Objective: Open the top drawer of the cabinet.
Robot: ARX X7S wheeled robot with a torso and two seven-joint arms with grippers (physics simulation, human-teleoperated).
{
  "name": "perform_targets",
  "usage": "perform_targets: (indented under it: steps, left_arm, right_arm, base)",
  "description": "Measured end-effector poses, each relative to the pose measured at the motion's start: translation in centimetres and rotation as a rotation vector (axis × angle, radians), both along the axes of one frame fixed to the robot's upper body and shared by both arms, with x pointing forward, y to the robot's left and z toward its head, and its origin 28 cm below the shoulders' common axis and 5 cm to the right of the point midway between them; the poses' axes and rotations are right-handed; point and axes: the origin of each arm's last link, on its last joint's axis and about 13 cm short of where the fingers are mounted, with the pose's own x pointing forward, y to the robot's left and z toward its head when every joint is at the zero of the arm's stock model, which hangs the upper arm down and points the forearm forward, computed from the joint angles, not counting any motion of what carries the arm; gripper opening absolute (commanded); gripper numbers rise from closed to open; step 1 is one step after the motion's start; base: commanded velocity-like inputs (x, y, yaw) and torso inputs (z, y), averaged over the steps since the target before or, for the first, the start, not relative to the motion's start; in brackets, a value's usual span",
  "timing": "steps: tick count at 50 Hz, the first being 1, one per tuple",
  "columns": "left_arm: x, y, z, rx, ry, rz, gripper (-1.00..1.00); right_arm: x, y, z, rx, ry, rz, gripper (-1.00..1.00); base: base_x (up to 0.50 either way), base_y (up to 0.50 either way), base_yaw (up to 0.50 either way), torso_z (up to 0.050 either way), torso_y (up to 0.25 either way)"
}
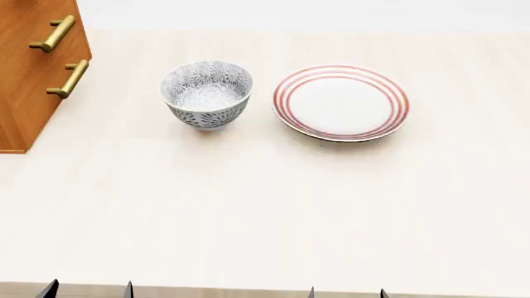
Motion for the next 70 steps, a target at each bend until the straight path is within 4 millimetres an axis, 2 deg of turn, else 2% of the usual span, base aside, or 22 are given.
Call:
perform_targets:
  steps: [37,70]
  left_arm:
    - [-0.06,-0.02,-0.05,0.015,0.026,0.007,1.00]
    - [-0.12,-0.08,-0.03,0.024,0.026,-0.001,1.00]
  right_arm:
    - [-0.03,0.04,-0.01,0.007,0.017,0.005,1.00]
    - [-0.09,0.04,-0.02,0.010,0.018,0.010,1.00]
  base:
    - [0.00,0.00,0.00,0.001,0.000]
    - [0.00,0.00,0.00,0.049,0.000]
